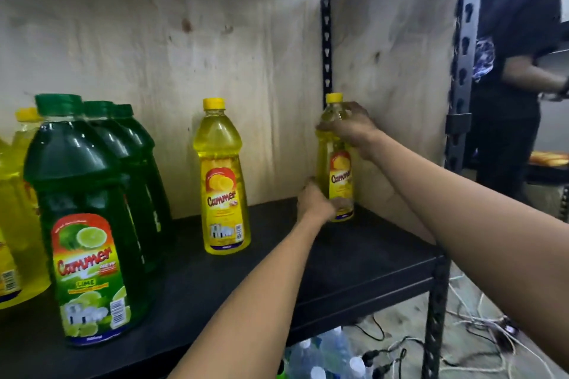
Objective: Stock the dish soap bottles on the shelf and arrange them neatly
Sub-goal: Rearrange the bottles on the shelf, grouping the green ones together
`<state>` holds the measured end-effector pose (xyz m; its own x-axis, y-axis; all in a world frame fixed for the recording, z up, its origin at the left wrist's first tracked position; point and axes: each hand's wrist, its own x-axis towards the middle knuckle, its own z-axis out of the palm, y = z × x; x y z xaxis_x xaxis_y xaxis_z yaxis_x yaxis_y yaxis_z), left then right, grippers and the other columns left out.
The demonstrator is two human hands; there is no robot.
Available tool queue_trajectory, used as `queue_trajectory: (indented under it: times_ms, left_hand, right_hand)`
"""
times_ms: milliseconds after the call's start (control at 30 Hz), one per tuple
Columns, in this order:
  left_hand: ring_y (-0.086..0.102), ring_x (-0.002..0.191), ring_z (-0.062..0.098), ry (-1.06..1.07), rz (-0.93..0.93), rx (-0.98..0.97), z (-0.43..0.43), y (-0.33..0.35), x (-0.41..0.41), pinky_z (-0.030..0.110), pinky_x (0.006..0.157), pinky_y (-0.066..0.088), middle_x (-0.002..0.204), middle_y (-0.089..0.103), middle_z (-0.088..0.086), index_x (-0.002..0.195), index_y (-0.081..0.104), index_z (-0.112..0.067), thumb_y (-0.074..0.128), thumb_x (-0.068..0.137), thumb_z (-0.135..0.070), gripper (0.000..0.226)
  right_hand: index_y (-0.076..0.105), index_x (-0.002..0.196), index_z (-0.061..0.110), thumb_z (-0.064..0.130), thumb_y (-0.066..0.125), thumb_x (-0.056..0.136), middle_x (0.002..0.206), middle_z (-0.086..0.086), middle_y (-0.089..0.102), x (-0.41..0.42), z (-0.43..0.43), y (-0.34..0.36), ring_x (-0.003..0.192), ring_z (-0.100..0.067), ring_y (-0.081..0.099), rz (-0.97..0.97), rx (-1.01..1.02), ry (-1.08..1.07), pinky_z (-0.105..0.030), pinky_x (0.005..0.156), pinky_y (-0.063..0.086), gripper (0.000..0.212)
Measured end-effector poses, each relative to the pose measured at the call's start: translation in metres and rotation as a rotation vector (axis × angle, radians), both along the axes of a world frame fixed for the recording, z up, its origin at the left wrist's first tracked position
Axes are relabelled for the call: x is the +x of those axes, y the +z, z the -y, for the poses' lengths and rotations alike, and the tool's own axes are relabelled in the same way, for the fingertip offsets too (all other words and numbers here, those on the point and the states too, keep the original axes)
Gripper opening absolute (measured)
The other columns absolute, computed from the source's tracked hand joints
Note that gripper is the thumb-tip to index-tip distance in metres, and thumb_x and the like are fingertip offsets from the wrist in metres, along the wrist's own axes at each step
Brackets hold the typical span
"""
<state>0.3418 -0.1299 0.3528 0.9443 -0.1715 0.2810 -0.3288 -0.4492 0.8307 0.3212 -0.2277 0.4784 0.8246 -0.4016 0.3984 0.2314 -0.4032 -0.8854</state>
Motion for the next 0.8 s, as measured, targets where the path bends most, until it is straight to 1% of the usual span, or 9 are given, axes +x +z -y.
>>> queue_trajectory:
  times_ms: [67, 167, 300, 333, 367, 400, 467, 667, 800]
  left_hand:
    - [0.058, 0.123, 0.030, 0.001, 0.016, -0.010, 0.006, -0.005, 0.003, 0.041, 0.101, 0.049, 0.134, 0.060, 0.009, 0.137, 0.043, -0.013, 0.085, 0.074, -0.031, 0.078]
    - [0.057, 0.123, 0.031, -0.004, 0.043, 0.028, 0.006, -0.011, 0.004, 0.042, 0.100, 0.048, 0.135, 0.058, 0.010, 0.135, 0.041, -0.015, 0.080, 0.080, -0.033, 0.070]
    - [0.059, 0.121, 0.028, -0.044, 0.077, 0.081, -0.010, -0.004, -0.019, 0.041, 0.099, 0.049, 0.134, 0.060, 0.009, 0.133, 0.044, -0.016, 0.078, 0.083, -0.032, 0.063]
    - [0.059, 0.121, 0.028, -0.053, 0.098, 0.097, -0.017, -0.002, -0.030, 0.040, 0.099, 0.049, 0.133, 0.061, 0.008, 0.132, 0.045, -0.017, 0.079, 0.082, -0.034, 0.063]
    - [0.060, 0.120, 0.027, -0.065, 0.121, 0.111, -0.027, -0.001, -0.041, 0.039, 0.099, 0.049, 0.131, 0.063, 0.006, 0.131, 0.047, -0.018, 0.079, 0.080, -0.036, 0.063]
    - [0.061, 0.119, 0.026, -0.076, 0.134, 0.121, -0.037, -0.001, -0.054, 0.039, 0.099, 0.050, 0.130, 0.065, 0.005, 0.131, 0.048, -0.019, 0.080, 0.079, -0.038, 0.064]
    - [0.062, 0.118, 0.023, -0.071, 0.149, 0.145, -0.064, 0.002, -0.080, 0.037, 0.100, 0.049, 0.128, 0.067, 0.001, 0.132, 0.050, -0.023, 0.079, 0.078, -0.040, 0.063]
    - [0.059, 0.121, 0.017, 0.007, 0.138, 0.148, -0.138, 0.015, -0.142, 0.032, 0.099, 0.044, 0.130, 0.064, -0.004, 0.136, 0.048, -0.025, 0.077, 0.083, -0.033, 0.061]
    - [0.062, 0.117, 0.017, 0.053, 0.099, 0.130, -0.173, 0.015, -0.161, 0.035, 0.103, 0.047, 0.127, 0.066, -0.005, 0.134, 0.050, -0.027, 0.080, 0.080, -0.034, 0.062]
  right_hand:
    - [0.050, 0.123, 0.022, 0.029, 0.085, 0.076, 0.119, -0.002, 0.063, 0.000, 0.000, -0.003, 0.103, -0.021, 0.063, -0.035, -0.019, 0.016, -0.040, 0.091, 0.057, 0.059]
    - [0.050, 0.135, 0.022, 0.038, 0.086, 0.073, 0.124, -0.002, 0.063, -0.003, 0.001, -0.003, 0.108, -0.023, 0.063, -0.045, -0.064, 0.002, -0.039, 0.091, 0.057, 0.073]
    - [0.054, 0.134, 0.017, 0.037, 0.083, 0.077, 0.115, 0.000, 0.062, -0.026, -0.009, 0.000, 0.101, -0.019, 0.060, 0.009, -0.107, -0.026, -0.029, 0.078, 0.053, 0.067]
    - [0.055, 0.133, 0.016, 0.039, 0.084, 0.076, 0.115, 0.000, 0.064, -0.033, -0.013, 0.000, 0.103, -0.019, 0.062, 0.026, -0.125, -0.036, -0.030, 0.079, 0.054, 0.068]
    - [0.057, 0.132, 0.016, 0.042, 0.084, 0.074, 0.117, -0.002, 0.065, -0.042, -0.018, 0.001, 0.106, -0.022, 0.063, 0.043, -0.144, -0.053, -0.035, 0.085, 0.056, 0.069]
    - [0.059, 0.131, 0.017, 0.046, 0.084, 0.072, 0.119, -0.004, 0.067, -0.051, -0.023, 0.001, 0.110, -0.024, 0.063, 0.051, -0.169, -0.078, -0.041, 0.091, 0.056, 0.070]
    - [0.062, 0.128, 0.021, 0.053, 0.083, 0.069, 0.121, -0.006, 0.068, -0.071, -0.037, 0.004, 0.115, -0.026, 0.062, 0.050, -0.193, -0.087, -0.045, 0.097, 0.054, 0.070]
    - [0.067, 0.117, 0.025, 0.060, 0.082, 0.064, 0.114, -0.003, 0.071, -0.115, -0.099, 0.010, 0.112, -0.025, 0.064, 0.080, -0.190, 0.006, -0.044, 0.099, 0.052, 0.065]
    - [0.067, 0.116, 0.022, 0.060, 0.082, 0.064, 0.117, -0.007, 0.071, -0.132, -0.137, 0.012, 0.114, -0.030, 0.064, 0.086, -0.215, 0.039, -0.042, 0.099, 0.051, 0.066]
